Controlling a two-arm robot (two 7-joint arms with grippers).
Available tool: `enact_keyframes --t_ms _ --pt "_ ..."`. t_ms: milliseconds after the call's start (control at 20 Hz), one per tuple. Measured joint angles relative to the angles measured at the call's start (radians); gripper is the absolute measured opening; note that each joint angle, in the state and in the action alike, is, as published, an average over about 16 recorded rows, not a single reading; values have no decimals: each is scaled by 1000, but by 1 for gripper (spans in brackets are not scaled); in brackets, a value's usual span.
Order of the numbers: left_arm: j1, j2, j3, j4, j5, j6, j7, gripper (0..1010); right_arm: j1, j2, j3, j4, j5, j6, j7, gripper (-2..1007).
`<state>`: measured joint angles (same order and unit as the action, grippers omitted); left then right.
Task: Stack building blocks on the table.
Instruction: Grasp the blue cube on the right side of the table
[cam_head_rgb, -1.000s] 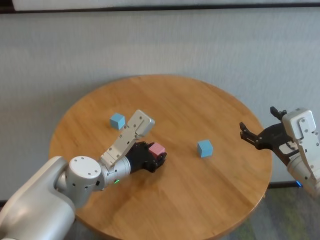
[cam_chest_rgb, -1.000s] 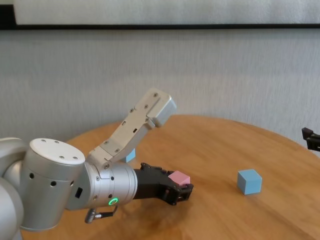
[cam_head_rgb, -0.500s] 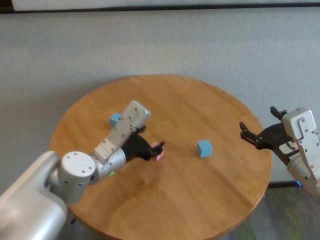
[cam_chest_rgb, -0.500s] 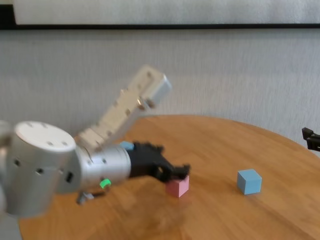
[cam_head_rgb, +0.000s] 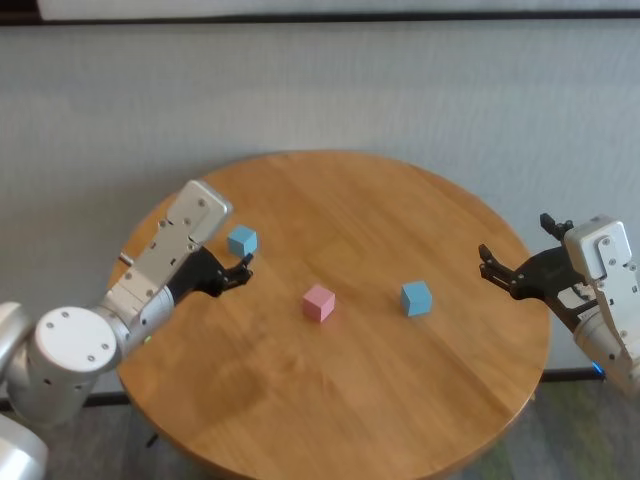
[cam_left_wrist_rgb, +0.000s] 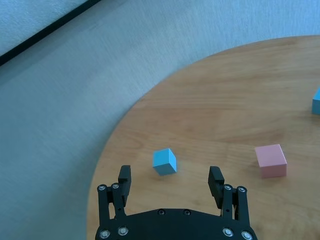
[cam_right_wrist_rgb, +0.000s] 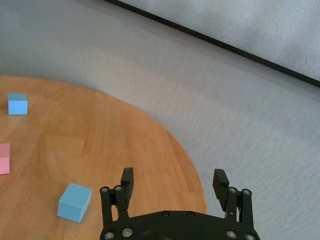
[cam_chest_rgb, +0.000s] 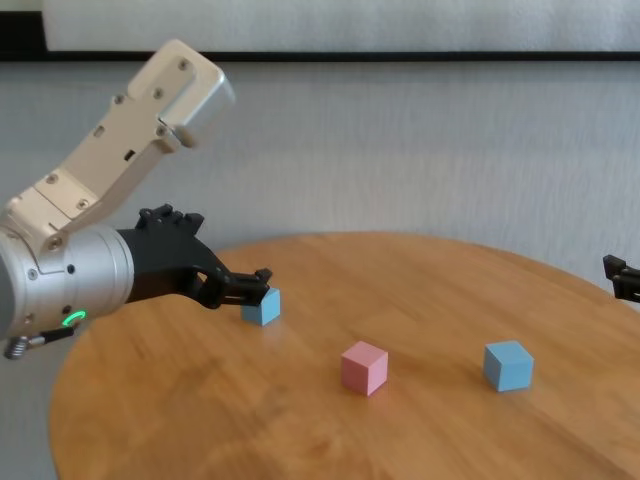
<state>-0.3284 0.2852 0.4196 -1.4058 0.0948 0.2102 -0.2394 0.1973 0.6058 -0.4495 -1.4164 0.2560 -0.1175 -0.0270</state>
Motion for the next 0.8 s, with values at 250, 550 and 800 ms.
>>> enact_keyframes --t_ms 250,550,800 --pt "20 18 -11 -40 10 17 8 1001 -21 10 19 -40 25 39 5 1000" --pt "11 8 -6 -18 4 6 3 1002 -66 22 66 -129 99 149 18 1001" --pt "5 3 -3 -6 1 -1 0 1002 -110 21 113 -218 189 270 41 1001"
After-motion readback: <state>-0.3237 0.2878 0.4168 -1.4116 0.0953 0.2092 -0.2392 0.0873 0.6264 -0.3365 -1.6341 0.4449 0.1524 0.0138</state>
